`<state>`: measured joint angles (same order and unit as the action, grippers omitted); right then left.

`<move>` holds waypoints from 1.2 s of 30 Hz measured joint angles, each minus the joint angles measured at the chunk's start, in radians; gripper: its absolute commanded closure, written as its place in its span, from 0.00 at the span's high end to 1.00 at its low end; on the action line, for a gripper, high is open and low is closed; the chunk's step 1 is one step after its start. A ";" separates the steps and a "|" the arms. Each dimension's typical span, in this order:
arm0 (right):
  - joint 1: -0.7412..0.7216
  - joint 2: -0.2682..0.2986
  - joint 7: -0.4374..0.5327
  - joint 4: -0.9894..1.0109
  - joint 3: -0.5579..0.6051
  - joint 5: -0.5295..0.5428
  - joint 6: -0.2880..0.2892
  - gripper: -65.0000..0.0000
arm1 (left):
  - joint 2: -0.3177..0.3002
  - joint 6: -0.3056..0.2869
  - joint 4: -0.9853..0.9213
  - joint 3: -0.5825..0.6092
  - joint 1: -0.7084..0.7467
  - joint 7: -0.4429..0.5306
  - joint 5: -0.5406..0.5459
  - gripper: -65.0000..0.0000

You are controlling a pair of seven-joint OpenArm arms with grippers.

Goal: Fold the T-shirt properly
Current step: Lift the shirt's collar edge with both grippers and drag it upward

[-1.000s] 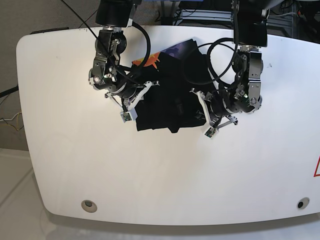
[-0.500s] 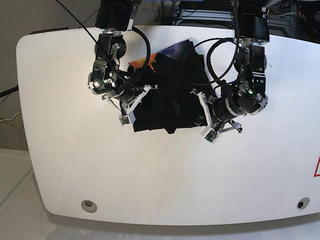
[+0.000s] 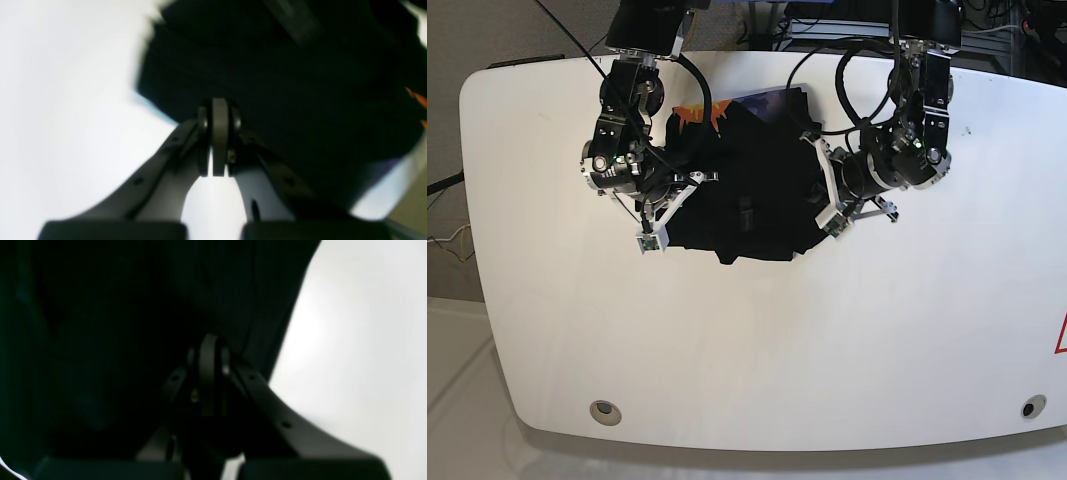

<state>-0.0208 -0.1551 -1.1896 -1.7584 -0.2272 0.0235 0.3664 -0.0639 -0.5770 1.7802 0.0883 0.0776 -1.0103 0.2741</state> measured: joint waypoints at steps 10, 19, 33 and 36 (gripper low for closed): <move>0.003 -0.003 -0.069 -0.063 0.105 0.006 0.026 0.00 | 0.021 0.000 0.000 -0.005 0.058 0.001 0.003 0.00; 0.083 0.003 -0.101 -0.147 0.108 -0.011 0.025 0.00 | 0.050 0.000 0.000 0.001 0.117 0.002 0.008 0.00; 0.219 0.026 -0.118 -0.185 0.110 -0.013 0.026 0.00 | 0.092 0.000 0.001 0.073 0.161 0.002 0.004 0.00; 0.227 0.025 -0.123 -0.183 0.111 -0.011 0.026 0.00 | 0.094 0.000 0.001 0.072 0.159 0.004 0.003 0.00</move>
<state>0.2066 -0.1303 -1.3128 -1.9419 -0.1165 0.0124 0.3927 0.0303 -0.5766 1.7813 0.1600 0.2367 -1.0061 0.2771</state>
